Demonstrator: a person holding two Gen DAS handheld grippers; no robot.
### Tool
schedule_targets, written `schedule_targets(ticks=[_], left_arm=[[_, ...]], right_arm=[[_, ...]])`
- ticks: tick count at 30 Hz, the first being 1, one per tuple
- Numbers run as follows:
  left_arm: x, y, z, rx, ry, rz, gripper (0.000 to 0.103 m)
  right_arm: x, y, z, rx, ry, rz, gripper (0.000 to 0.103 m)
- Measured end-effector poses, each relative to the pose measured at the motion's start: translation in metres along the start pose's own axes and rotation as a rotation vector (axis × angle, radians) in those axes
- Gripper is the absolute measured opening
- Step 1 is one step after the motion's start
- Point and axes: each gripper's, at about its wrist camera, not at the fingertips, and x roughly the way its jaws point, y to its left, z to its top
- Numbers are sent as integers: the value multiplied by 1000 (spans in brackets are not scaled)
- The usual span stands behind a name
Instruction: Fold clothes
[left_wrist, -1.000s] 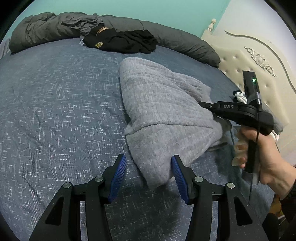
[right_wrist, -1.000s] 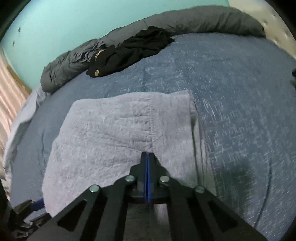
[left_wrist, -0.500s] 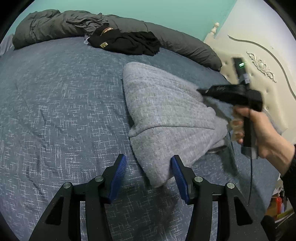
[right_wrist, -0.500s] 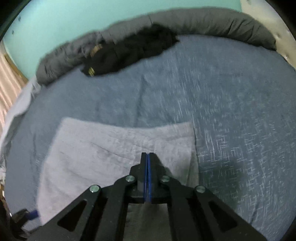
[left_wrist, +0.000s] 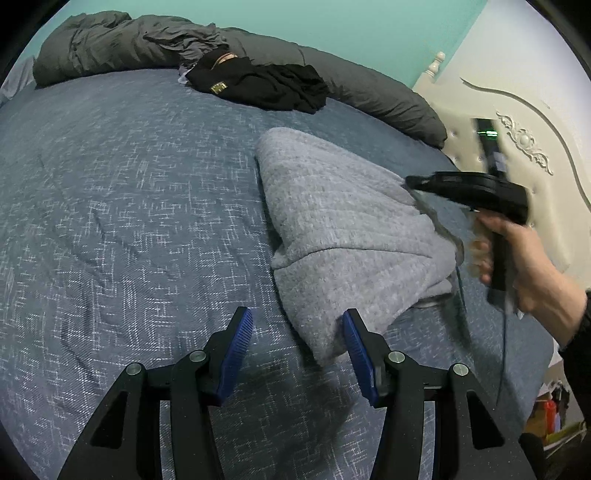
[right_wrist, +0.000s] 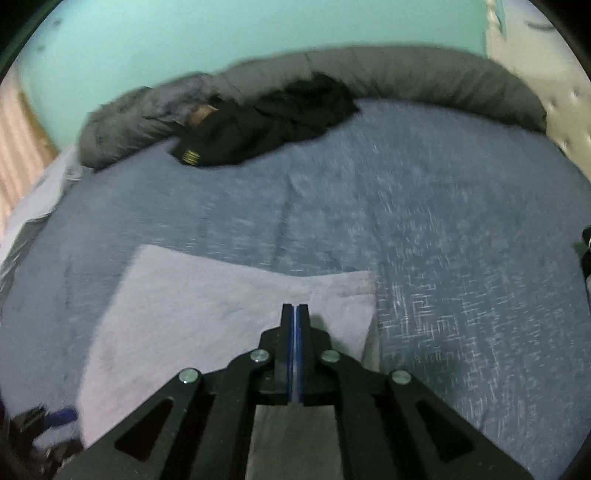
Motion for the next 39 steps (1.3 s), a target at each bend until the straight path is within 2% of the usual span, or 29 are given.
schedule_targets(ticks=[3,7,11,14,16,19,21,22,24,26,28,33,35,39], left_arm=[[-3,1,-1,1,-5,5,55],[-8,3,-1,2,-14,12,55],[-15,7,-4,17,-26,42,55],[-20,13,-6,35,-34,75,55],[-23,21,-7,20,-33,78,55],[-27,34,-9,-4,-30,88,55],[-32,39,-9,-15,-37,88,55],[-35,41,-10,-18,-42,88,55],[-42,44,-11,-18,-52,91,55],[-47,46,-12,-21,-59,92,55],[-52,47,-14,-24,-65,92,55],[-66,49,-20,-27,-77,94,55],[-71,52,-23,-29,-80,97,55],[-79,61,-26,-45,-83,107,55]], right_arm=[[-34,13,-21,34,-72,81,0],[-35,22,-60,102,-46,142,0],[-7,24,-87,128,13,125,0],[3,28,-90,120,8,102,0],[8,34,-89,97,34,78,0],[-5,32,-82,138,22,75,0],[-25,30,-87,192,-19,73,5],[-36,31,-93,219,-42,94,6],[-60,34,-107,272,-88,141,15],[-73,41,-126,323,-98,188,31],[-74,49,-144,380,-79,230,39],[-55,61,-178,513,-31,323,49],[-50,66,-186,564,-34,365,62],[-40,89,-186,530,-14,373,63]])
